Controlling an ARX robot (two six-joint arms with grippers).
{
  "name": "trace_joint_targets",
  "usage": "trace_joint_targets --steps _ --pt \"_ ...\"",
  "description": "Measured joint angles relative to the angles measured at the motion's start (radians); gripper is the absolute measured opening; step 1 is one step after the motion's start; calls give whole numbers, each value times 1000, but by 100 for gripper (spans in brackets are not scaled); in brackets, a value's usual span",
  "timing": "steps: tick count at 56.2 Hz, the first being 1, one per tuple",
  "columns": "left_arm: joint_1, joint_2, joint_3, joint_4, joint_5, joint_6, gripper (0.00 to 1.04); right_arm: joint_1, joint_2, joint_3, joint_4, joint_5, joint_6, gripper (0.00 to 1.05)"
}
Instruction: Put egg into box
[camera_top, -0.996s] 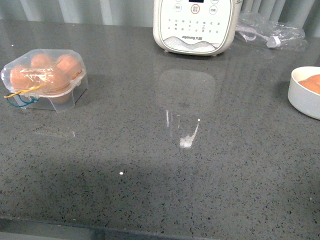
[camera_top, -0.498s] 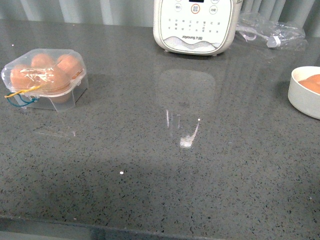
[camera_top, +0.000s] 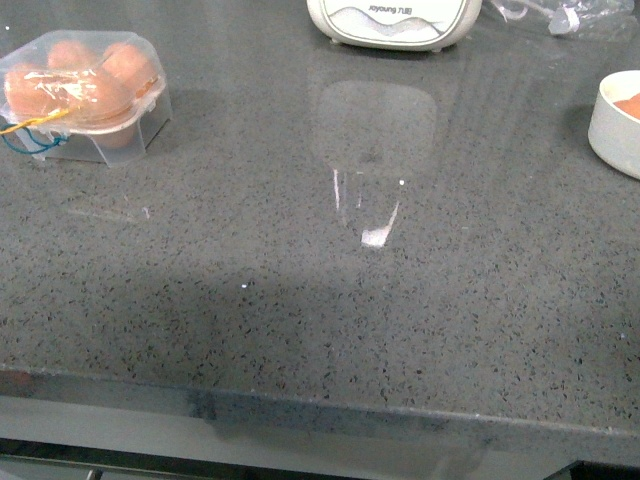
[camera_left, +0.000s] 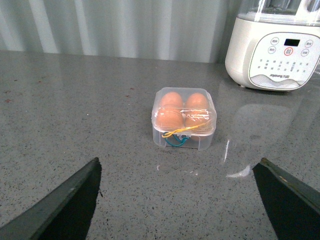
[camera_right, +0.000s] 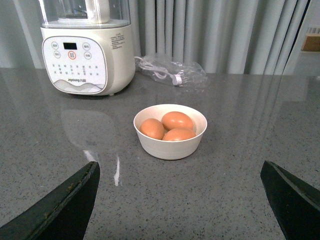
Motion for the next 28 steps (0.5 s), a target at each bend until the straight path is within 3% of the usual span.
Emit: trace_joint_targets --steps 2,28 --pt "0 0 0 0 0 0 100 0 0 0 0 0 0 97" --pt "0 0 0 0 0 0 98 0 0 0 0 0 0 97"
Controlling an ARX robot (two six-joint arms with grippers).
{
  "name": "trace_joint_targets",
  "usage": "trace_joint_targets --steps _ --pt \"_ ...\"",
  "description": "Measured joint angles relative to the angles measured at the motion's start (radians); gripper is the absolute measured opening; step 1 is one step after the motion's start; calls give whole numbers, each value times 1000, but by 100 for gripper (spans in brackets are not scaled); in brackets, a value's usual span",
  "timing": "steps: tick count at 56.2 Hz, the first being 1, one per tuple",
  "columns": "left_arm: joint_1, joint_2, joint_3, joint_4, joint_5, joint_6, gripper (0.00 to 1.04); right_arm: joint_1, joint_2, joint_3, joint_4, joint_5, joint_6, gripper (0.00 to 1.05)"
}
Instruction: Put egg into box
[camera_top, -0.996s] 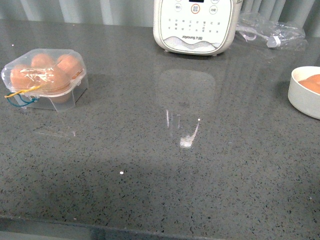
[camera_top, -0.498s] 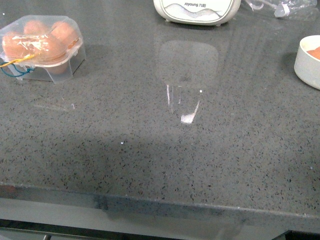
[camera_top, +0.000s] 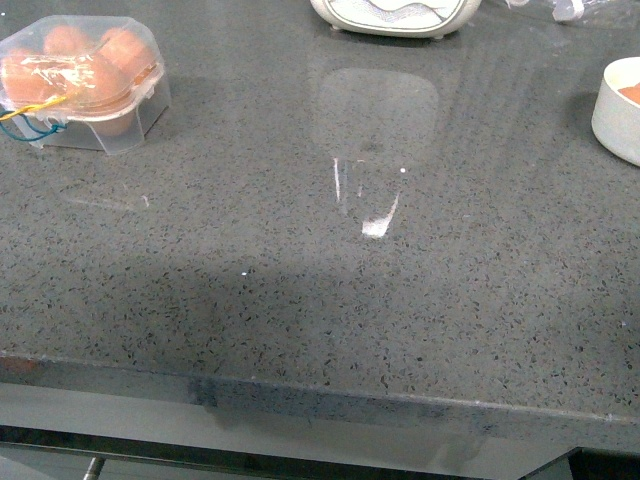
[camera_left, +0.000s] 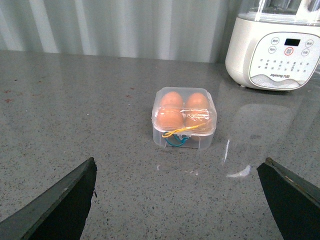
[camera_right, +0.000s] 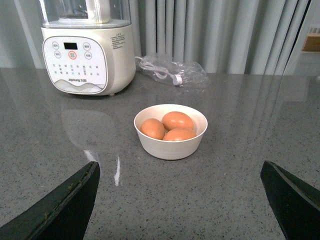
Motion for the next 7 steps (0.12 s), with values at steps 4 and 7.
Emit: trace_joint_targets --steps 4,7 --pt "0 0 0 0 0 0 98 0 0 0 0 0 0 97" --pt "0 0 0 0 0 0 98 0 0 0 0 0 0 97"
